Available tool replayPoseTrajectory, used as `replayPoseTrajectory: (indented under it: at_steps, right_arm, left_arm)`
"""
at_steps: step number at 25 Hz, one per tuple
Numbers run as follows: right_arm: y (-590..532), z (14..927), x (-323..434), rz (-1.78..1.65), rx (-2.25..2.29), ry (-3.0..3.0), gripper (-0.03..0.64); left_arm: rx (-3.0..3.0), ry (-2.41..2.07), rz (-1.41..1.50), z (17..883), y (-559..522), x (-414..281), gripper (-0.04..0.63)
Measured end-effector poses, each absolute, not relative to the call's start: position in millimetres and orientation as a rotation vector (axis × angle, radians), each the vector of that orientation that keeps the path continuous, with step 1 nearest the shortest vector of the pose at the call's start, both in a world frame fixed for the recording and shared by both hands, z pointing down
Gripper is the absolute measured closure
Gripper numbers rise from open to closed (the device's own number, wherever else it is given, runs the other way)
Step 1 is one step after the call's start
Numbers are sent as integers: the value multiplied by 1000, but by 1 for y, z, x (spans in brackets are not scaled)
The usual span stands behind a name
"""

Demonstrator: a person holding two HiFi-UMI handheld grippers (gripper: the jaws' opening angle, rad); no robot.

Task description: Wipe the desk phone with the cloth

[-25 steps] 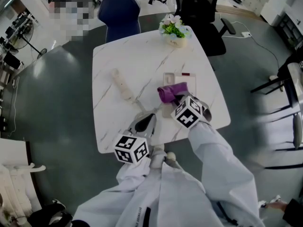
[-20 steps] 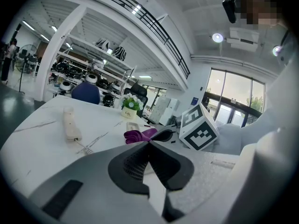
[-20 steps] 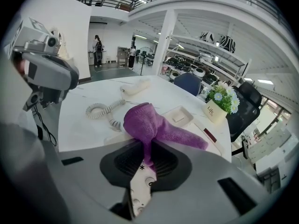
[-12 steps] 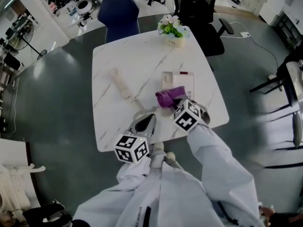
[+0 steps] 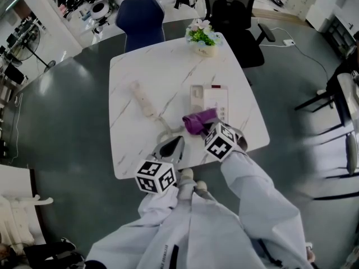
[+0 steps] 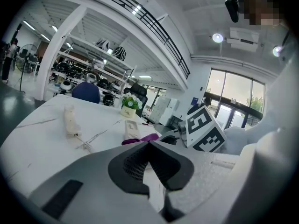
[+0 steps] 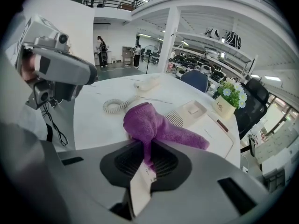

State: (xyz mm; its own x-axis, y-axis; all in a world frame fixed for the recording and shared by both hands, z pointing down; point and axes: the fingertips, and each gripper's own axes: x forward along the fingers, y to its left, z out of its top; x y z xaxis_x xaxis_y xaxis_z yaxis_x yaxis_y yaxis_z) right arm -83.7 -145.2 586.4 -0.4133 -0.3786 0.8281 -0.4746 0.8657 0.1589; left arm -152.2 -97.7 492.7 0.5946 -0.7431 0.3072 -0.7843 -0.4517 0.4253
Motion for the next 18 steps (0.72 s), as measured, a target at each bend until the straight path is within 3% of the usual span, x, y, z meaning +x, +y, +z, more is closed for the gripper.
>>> replayPoseTrajectory:
  at_steps: [18]
  right_arm:
    - [-118,589,-83,174,562,-2032,583]
  left_arm:
    - [2292,-1229,92,488,-88,-156,597]
